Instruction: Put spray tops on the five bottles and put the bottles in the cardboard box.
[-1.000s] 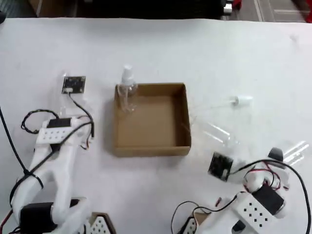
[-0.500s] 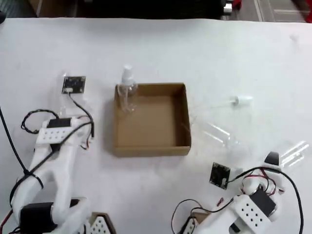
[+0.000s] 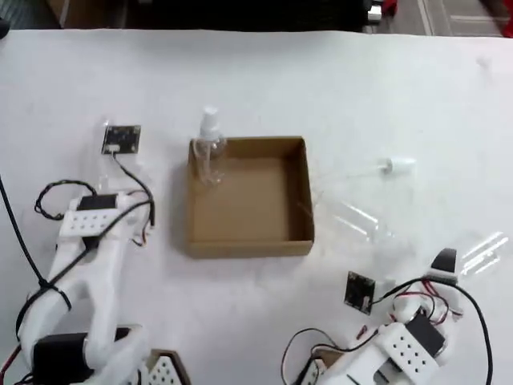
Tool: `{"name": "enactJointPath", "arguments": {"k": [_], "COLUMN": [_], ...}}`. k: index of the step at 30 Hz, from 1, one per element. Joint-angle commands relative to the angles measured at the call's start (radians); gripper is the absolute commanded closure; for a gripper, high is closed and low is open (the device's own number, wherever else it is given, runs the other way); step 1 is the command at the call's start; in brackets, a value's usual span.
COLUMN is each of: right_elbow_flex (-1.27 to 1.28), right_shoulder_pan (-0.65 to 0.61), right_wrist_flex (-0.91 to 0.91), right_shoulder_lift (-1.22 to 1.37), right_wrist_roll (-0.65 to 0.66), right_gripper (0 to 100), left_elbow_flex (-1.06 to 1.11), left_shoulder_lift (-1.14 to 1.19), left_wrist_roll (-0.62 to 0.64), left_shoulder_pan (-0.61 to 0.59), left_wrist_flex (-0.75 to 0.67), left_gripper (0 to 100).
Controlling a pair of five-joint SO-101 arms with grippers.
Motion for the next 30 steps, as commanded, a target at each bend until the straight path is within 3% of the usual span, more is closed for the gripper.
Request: {"name": "enactJointPath", "arguments": {"k": [1,14,22,30], "right_elbow_flex": [0.012,0.012,0.012,0.012], "right_shoulder_pan": [-0.004,-0.004,-0.007,-0.008], "right_wrist_flex": [-0.033,0.027,0.070,0.076], "right_shoulder_lift": [-0.008,-0.008,-0.008,-0.008], "right_wrist_roll": [0.012,0.014,0.006,0.003], "right_gripper": [71.5,71.7,89.1,90.1], "left_elbow_flex": [-0.046,-0.046,-0.046,-0.046], "left_shoulder_lift": [-0.036,-0.036,-0.036,-0.036], "left_wrist_roll": [0.006,0.006,0.006,0.006], "left_shoulder_pan": [-0.012,-0.012,-0.012,-0.010], "left_wrist_flex": [-0.011,-0.011,-0.011,-0.011], "left_gripper": [98,98,98,98]}}
